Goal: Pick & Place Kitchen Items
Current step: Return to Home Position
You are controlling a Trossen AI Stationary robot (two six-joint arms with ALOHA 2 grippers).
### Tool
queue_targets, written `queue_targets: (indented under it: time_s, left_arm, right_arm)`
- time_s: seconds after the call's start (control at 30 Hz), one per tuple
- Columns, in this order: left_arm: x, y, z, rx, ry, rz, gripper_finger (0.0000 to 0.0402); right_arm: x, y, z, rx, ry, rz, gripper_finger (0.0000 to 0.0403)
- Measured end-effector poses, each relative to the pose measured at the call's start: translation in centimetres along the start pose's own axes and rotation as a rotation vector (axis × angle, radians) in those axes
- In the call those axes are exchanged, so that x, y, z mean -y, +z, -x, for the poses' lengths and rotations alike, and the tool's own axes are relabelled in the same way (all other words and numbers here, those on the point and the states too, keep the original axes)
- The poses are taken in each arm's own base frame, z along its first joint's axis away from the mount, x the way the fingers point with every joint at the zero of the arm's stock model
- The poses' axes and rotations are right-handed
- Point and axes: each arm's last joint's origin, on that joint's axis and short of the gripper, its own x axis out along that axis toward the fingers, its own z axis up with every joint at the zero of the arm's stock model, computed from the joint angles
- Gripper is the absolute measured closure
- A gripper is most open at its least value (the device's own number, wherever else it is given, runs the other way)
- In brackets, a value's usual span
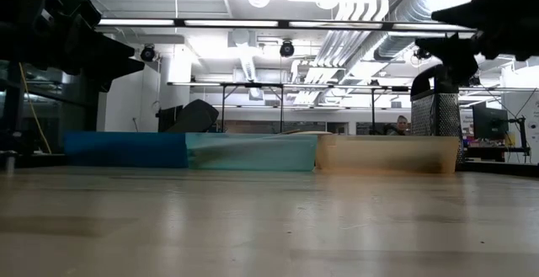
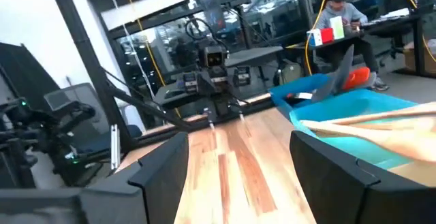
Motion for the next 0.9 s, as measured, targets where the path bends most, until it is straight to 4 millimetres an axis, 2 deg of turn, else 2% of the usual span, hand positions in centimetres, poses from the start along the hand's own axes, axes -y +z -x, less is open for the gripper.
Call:
queue_targets:
  time_s: [0.4,0.9]
  left_arm:
    - [0.0,0.0,0.0,0.000,0.000,0.000,0.0216]
    - [0.0,0.0,0.0,0.000,0.000,0.000,0.0216]
  right_arm:
    - [0.2,-1.3,0.0,-0.079,0.008,0.078,0.0154]
    - [0.2,-1.4,0.0,-0.093,0.003,0.076,0.0154]
